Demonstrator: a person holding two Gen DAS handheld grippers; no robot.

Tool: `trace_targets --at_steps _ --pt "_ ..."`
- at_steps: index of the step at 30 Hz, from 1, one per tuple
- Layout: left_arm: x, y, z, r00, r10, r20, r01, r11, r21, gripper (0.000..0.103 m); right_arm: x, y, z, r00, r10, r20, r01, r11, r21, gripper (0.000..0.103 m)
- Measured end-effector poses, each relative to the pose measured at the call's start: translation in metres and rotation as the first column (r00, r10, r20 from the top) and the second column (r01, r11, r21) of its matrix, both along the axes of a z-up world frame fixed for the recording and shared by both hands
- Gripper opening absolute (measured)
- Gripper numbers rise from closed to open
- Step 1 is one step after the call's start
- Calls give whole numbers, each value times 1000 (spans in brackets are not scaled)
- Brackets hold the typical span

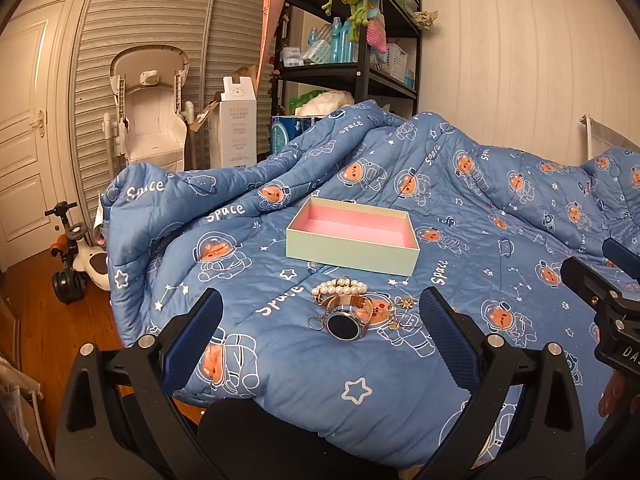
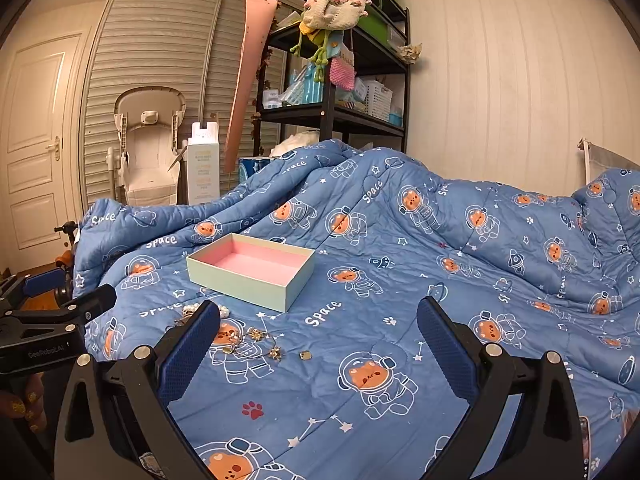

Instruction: Organize jewelry

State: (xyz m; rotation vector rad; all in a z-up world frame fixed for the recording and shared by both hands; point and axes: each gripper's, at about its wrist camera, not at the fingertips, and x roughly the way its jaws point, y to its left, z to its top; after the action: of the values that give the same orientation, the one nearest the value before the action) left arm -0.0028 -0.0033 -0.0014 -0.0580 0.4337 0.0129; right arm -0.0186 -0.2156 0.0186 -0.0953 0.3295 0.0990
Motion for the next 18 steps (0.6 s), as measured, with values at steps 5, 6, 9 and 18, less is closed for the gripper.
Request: trace_targets --at_steps 5,6,9,18 --pt "0 0 0 1000 0 0 0 1000 -1 97 0 0 1 1000 0 0 0 1000 0 97" --pt "0 2 1 1000 -2 -1 2 1000 -2 97 0 0 0 1000 -1 -1 1 1000 -1 97" --pt "0 1 1 1000 -2 -1 2 1000 -1 97 0 0 0 1000 -4 -4 4 1000 -3 97" --pt "0 -1 0 1000 -7 -2 7 1000 -4 97 -1 0 1 1000 -10 2 10 1000 -4 97"
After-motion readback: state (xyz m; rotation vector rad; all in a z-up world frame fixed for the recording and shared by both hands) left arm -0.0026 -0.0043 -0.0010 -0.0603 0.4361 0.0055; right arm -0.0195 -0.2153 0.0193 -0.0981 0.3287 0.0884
